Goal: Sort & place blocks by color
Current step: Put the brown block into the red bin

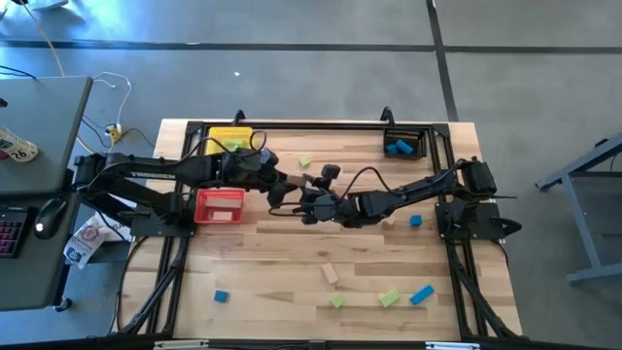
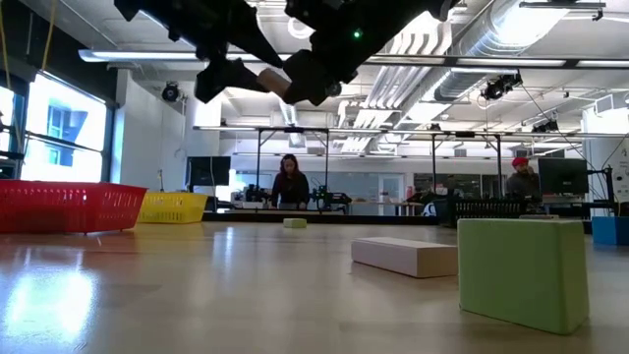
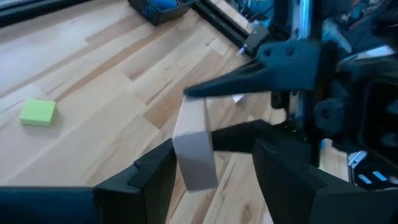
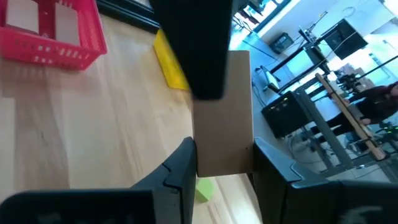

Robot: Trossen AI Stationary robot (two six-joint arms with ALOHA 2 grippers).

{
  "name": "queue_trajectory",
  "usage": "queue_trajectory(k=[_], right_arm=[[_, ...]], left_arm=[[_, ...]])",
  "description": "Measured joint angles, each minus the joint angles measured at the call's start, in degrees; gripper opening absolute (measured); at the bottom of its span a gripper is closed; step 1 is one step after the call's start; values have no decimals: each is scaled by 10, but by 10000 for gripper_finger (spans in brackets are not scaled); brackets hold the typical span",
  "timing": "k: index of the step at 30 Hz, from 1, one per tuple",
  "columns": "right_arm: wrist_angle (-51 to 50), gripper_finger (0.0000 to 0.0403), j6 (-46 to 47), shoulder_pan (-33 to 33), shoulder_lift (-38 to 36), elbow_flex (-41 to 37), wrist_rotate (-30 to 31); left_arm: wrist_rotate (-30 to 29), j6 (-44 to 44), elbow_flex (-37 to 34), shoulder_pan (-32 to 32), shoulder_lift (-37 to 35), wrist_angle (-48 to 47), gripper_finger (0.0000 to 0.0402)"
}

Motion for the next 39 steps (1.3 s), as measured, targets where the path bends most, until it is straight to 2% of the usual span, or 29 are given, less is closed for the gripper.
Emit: queue_trajectory(k=[9, 28, 35, 39], right_arm=[[-1, 96, -1, 0, 0, 0, 9], [-6, 98, -16, 11, 0, 0, 10], [-7, 177, -2, 20, 0, 0, -8], [-10, 197, 17, 28, 0, 0, -11]], left_arm=[[-10, 14, 0, 2, 16, 2, 183], [-20, 84, 0, 1, 15, 10, 45], [-20, 126, 0, 1, 15, -57, 38], [-25, 128, 0, 0, 6, -121, 38]])
